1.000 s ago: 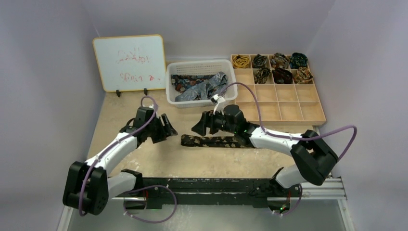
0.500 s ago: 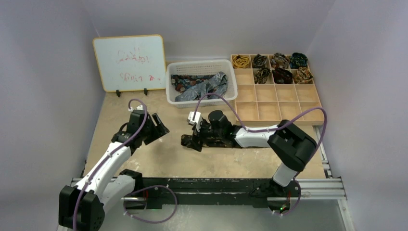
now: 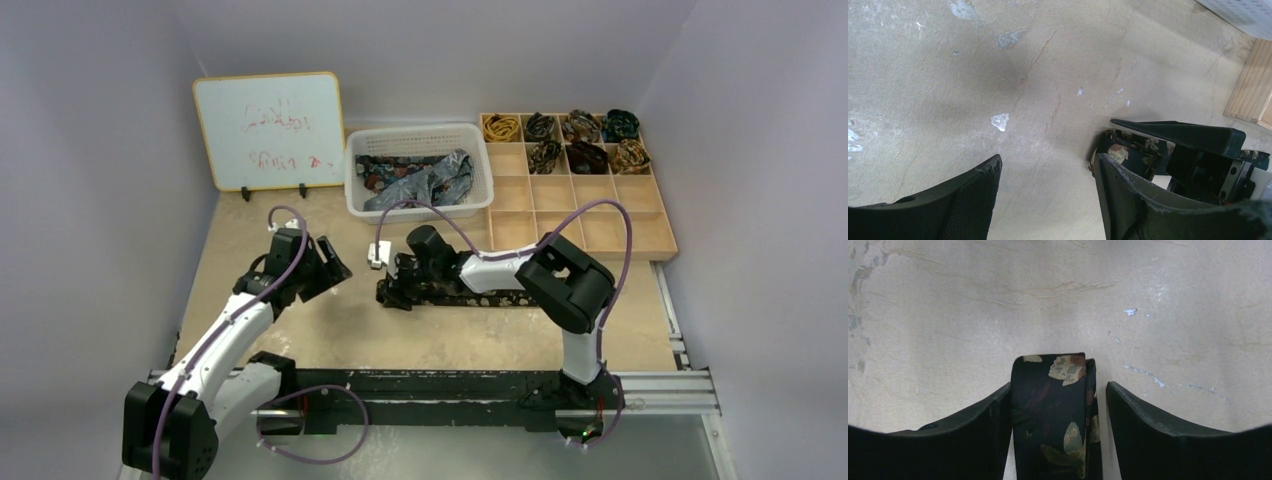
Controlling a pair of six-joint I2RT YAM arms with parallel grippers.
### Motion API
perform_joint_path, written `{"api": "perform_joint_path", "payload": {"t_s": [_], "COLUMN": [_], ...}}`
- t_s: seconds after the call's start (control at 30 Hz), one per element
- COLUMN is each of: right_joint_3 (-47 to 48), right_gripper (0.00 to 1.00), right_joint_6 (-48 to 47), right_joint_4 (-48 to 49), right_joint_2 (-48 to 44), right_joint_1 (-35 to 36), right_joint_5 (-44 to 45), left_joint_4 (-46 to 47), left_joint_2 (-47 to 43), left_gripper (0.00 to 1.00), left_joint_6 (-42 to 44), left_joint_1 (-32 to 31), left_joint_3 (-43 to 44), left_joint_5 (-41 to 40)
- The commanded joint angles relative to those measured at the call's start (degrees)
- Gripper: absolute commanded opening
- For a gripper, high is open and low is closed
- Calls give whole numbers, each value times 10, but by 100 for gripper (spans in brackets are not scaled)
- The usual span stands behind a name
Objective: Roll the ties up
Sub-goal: Roll the tie at the center of the board.
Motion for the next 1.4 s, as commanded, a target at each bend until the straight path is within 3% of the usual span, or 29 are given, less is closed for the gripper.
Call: {"api": "perform_joint_path", "payload": {"t_s": [0.0,0.27,0.5,0.9,0.97,1.17,1.37], "right_joint_3": [36,29,47,88,90,30,-81], "right_gripper": [63,35,33,39,45,67,78], "right_joint_6": [-41,-57,-50,18,17,67,200], "right_joint_4": [-64,-81,-93,-46,-57,4,119], "right_joint_2": [19,18,31,65,55,-58,-214], "right_joint_1": [6,22,45,81,81,80,76], "right_joint_5": [-19,-37,-27,12,12,36,121], "left_joint_4": [8,-1,-1,-63,-69,-63,-56], "left_joint_2": [7,15,6,-6,-7,-8,-17], "left_gripper": [66,65,65,67,68,69,70], "left_joint_6": [12,13,6,-37,-44,-35,-12], "left_joint_1": [3,3,3,3,5,6,6], "left_joint_3": [11,10,6,17,19,24,28], "left_joint_5": [2,3,6,-54,-51,-51,-47]}}
